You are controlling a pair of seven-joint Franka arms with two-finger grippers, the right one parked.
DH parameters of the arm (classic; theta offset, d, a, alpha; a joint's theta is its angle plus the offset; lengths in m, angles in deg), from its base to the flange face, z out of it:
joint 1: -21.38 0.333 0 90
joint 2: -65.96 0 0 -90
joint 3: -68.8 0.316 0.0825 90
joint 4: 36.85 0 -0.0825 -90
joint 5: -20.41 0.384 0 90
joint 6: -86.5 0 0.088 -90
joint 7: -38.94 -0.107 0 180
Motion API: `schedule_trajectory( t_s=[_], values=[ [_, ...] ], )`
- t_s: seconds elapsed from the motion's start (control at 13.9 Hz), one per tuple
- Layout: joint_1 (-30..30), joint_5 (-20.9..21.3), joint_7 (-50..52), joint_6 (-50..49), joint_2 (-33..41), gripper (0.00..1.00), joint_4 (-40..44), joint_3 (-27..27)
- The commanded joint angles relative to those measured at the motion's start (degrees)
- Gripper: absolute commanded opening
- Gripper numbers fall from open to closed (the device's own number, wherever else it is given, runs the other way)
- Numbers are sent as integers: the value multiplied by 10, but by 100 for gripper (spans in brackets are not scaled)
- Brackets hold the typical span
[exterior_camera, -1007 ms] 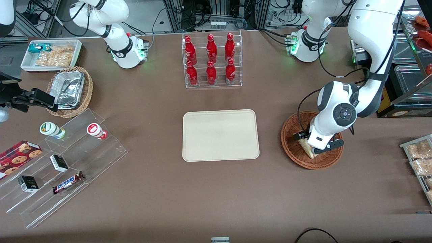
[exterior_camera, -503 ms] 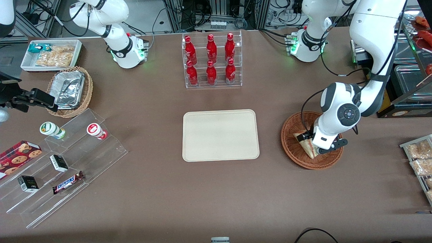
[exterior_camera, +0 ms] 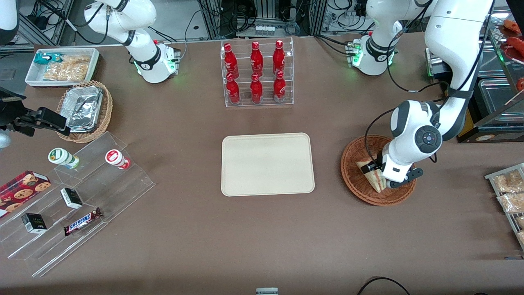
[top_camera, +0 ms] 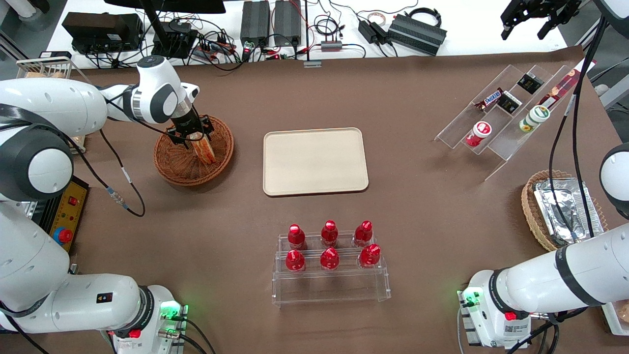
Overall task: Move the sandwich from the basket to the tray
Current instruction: 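Close the left gripper on the sandwich's wrapped edge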
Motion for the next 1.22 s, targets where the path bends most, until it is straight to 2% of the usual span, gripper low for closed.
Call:
schedule_trajectory(
  t_s=[0.0,0.36,0.43,0.58,1.01,1.15],
  values=[
    [-6,-10,3,10,4,65,-6,2],
    [-7,-10,3,8,4,20,-8,2],
    [-7,-10,3,6,4,14,-8,2],
    [-7,-9,0,3,10,9,-7,2],
    [-9,-7,-7,-5,51,9,16,1],
    [-47,-13,-2,-5,55,10,24,0]
  ],
)
